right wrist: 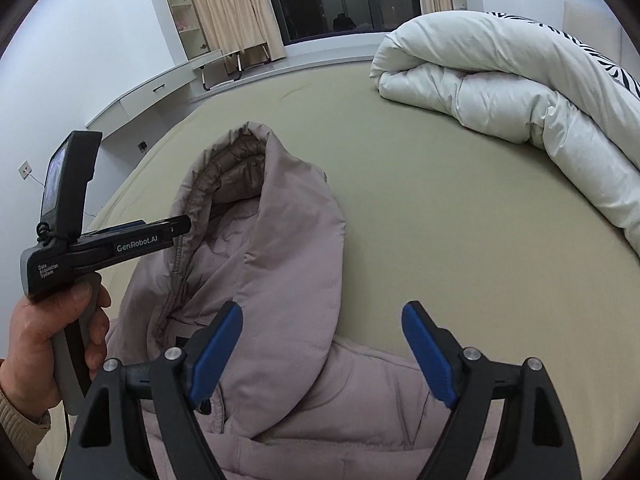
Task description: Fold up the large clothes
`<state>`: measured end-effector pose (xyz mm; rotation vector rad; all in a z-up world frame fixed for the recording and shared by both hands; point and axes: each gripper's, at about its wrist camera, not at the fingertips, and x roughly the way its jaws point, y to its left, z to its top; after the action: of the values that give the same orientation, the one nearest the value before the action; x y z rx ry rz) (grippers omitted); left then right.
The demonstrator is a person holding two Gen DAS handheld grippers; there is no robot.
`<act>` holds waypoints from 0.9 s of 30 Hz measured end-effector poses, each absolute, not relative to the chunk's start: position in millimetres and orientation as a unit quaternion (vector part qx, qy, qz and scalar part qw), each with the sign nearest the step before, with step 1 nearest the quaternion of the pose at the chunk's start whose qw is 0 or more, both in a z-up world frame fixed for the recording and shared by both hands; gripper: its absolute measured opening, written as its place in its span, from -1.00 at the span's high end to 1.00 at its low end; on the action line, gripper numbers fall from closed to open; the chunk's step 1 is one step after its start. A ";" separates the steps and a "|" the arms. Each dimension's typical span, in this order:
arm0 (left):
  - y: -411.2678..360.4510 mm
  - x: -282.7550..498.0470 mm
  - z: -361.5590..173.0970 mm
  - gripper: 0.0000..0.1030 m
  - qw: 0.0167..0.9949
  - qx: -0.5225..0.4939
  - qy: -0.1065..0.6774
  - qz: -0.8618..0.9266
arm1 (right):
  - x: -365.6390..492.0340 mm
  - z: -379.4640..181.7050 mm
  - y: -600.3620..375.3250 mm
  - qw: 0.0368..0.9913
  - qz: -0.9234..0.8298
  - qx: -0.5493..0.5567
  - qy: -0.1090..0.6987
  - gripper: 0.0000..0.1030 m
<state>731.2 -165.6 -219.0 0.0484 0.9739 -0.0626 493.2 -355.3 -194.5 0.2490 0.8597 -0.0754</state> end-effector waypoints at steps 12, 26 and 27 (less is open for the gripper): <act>-133.5 716.4 -212.7 0.81 0.896 0.013 0.440 -0.057 | 607.6 -210.5 -333.3 0.886 -0.041 0.133 0.442 -0.41; -57.4 574.4 -151.0 1.00 0.923 -0.064 0.374 -0.071 | 493.5 -160.8 -350.9 0.913 -0.044 0.158 0.373 0.79; -51.7 555.6 -145.4 1.00 0.926 -0.069 0.365 -0.072 | 473.3 -154.3 -347.8 0.919 -0.040 0.160 0.359 0.79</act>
<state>555.6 -51.7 -145.4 -0.1408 0.7478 -0.1474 473.3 -347.8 -154.3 0.3291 0.7386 -0.0827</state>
